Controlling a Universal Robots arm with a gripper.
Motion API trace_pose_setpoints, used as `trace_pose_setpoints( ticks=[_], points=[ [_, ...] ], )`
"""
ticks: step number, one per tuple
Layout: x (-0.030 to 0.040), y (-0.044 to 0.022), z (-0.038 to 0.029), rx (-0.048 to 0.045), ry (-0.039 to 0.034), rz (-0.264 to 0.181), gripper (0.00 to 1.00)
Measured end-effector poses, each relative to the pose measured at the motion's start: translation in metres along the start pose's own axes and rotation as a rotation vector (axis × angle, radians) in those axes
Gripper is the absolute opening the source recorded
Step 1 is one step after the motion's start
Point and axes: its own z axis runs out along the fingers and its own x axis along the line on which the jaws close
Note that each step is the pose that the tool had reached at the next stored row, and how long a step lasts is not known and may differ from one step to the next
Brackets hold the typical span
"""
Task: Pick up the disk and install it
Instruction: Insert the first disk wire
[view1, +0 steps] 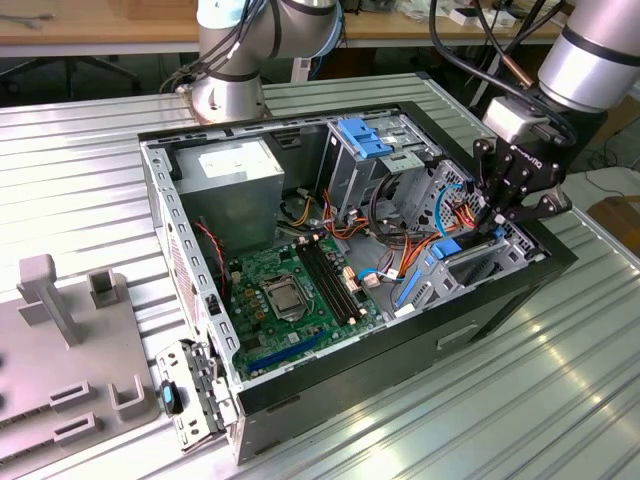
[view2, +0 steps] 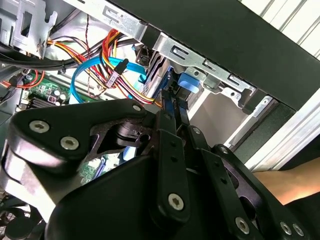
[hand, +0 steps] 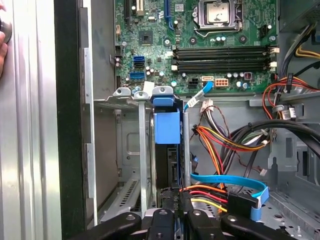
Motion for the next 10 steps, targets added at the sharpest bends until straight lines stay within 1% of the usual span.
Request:
trace_pose_setpoints(
  ticks=[1,2,4,6,10],
  points=[
    [0.0001,0.0000,-0.0027,0.0000,-0.0003,0.000,0.16],
    [-0.0010,0.0000,-0.0029,0.0000,-0.0004,0.000,0.16],
    [-0.0011,0.0000,-0.0025,-0.0003,-0.0002,0.008,0.16],
    [-0.0012,0.0000,-0.0005,-0.0002,-0.0001,0.008,0.16],
    [-0.0013,0.0000,0.0010,-0.0003,-0.0001,0.008,0.16]
  ],
)
